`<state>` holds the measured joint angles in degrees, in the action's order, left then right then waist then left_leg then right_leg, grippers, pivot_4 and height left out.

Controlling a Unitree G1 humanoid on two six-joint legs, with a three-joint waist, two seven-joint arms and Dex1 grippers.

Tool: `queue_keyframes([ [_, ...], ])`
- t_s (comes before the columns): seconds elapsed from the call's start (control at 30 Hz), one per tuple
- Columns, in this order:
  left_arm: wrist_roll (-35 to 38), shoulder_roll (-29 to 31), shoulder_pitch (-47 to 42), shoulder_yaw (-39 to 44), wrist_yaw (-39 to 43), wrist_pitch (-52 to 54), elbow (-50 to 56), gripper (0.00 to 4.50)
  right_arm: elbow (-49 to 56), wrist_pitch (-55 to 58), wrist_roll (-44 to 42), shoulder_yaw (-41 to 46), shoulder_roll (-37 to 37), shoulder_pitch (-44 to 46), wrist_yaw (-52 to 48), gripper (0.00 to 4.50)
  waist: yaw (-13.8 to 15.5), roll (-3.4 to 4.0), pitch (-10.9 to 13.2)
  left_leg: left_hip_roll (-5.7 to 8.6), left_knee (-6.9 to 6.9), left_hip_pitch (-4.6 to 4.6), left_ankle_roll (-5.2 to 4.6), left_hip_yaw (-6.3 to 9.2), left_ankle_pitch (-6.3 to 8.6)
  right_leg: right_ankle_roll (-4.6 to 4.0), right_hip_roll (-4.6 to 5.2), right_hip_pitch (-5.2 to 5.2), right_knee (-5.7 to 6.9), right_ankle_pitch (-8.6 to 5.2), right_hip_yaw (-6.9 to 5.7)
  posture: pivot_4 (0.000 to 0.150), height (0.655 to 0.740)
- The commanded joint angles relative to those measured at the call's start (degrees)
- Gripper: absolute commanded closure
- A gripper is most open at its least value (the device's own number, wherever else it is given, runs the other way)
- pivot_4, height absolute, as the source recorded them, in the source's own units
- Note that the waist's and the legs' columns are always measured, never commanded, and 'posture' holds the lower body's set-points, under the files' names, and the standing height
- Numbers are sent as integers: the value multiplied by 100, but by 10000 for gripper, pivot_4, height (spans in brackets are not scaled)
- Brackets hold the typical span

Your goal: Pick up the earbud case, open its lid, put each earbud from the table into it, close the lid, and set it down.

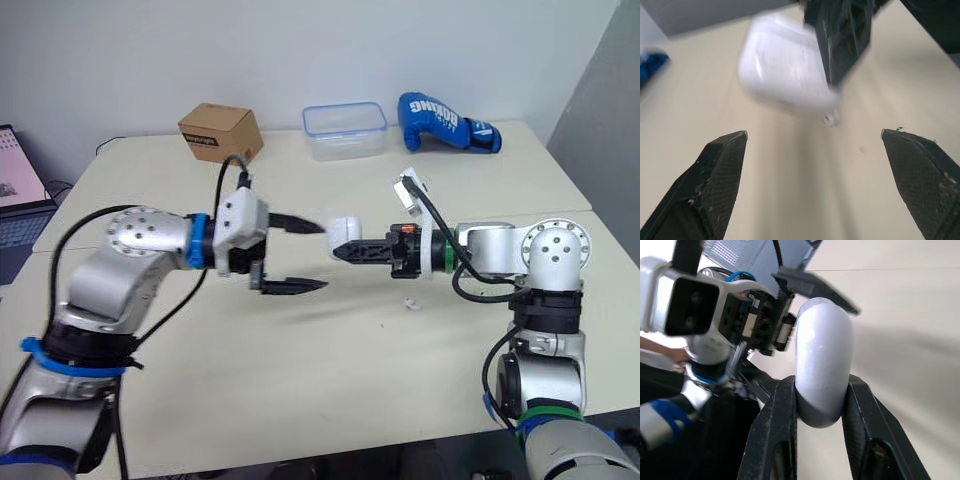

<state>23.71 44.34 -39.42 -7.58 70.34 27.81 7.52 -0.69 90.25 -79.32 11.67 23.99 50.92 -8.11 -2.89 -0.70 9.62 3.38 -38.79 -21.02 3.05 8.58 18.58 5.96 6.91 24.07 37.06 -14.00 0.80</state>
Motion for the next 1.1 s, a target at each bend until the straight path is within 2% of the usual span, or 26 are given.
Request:
queue_keyframes([
  [0.03,482,362,-54,218,354,820,54,224,705,-492,610,-506,428,1,-895,37007,-7,0,0,0,0,-1,0,1,0,1,0,0,-2,-1,-1,1500,7307],
  [0.2,509,173,-586,42,315,1329,-394,224,1903,-2115,2576,-2491,1745,-67,-2833,37007,-10,0,2,0,-5,-3,0,3,0,6,-1,-3,-3,-3,-8,1500,7307],
  [0.3,336,82,-774,-166,442,1238,-554,224,2074,-3029,3652,-3401,2201,69,-3655,37007,-40,0,2,0,-4,-2,0,1,0,7,-1,-3,-3,-4,-7,1500,7307],
  [0.4,177,27,-874,-398,597,1121,-656,224,2071,-3715,4546,-4037,2353,246,-4212,37007,-48,0,2,-1,-4,-2,2,-5,-1,7,-1,2,-2,-4,-3,1500,7307],
  [0.47,145,-24,-907,-501,727,1056,-703,224,2023,-3943,4914,-4229,2300,318,-4419,37007,-48,0,2,-1,-4,-3,2,-5,-1,7,0,3,-3,-4,-1,1500,7307],
  [0.53,74,-85,-918,-584,757,1008,-744,4070,1992,-4102,5228,-4377,2236,384,-4598,37007,-44,0,2,-1,-4,-4,2,-4,-1,6,0,5,-3,-4,-2,1500,7307],
  [0.73,-183,-154,-932,-871,846,938,-680,21194,1930,-4296,5887,-4614,2068,490,-5002,37007,-37,0,2,1,-5,-7,3,-1,-1,6,3,4,-6,-3,-3,1500,7307],
  [1.1,-398,-318,-968,-1136,895,970,-630,21194,1621,-4175,6645,-4797,1632,822,-5344,37007,-38,0,2,2,-6,-8,3,1,-1,6,3,4,-4,-3,-4,1500,7307],
])
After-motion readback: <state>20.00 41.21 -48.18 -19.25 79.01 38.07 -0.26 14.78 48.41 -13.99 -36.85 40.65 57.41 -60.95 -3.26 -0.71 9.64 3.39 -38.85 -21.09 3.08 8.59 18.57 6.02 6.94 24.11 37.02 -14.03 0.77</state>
